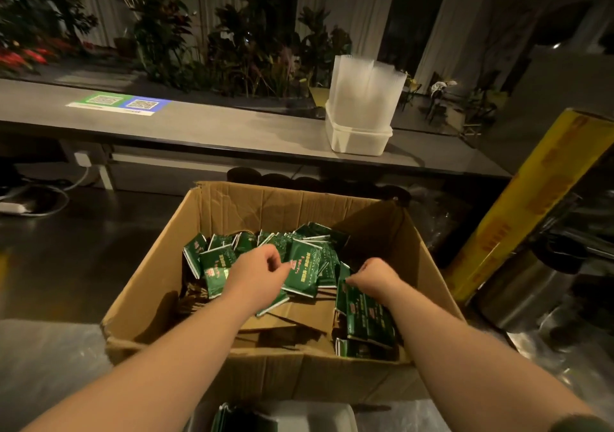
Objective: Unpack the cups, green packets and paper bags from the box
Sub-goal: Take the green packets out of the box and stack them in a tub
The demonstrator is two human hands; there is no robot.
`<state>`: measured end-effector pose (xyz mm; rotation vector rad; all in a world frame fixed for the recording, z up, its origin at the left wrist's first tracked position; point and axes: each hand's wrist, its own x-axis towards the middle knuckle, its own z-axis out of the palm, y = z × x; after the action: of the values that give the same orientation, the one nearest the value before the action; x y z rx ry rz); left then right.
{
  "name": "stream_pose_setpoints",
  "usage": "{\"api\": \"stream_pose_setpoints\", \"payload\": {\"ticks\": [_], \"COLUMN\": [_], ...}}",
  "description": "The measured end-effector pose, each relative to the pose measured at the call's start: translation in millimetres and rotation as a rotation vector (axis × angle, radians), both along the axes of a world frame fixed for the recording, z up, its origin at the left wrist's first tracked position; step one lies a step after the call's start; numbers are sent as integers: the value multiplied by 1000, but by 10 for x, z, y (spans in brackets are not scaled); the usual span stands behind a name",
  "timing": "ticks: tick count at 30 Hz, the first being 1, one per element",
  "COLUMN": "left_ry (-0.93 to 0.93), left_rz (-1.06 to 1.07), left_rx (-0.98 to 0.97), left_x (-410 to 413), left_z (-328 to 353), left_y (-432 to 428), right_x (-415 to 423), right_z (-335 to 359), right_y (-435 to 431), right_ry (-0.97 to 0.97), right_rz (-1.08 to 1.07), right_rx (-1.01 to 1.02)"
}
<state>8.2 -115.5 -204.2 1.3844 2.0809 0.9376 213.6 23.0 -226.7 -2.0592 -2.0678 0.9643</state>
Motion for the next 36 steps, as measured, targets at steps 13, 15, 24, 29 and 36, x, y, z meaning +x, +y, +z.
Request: {"api": "stream_pose_setpoints", "payload": {"ticks": [13, 15, 24, 29, 36], "left_ry": [205, 214, 203, -256, -1134], "left_rz": [-125, -140, -174, -201, -94], "left_rx": [-6, -11, 9, -18, -27], "left_x": [-104, -92, -124, -84, -57], "left_z": [-185, -183, -208, -129, 85], "left_y": [193, 170, 115, 151, 30], "right_x": [-271, -263, -172, -239, -815], "right_z": [-328, -353, -248, 369, 639], "right_y": [136, 107, 138, -3, -593], "right_ry": [-370, -377, -279, 155, 518], "right_rz": [142, 145, 66, -15, 269], "right_rx": [172, 132, 174, 93, -45]}}
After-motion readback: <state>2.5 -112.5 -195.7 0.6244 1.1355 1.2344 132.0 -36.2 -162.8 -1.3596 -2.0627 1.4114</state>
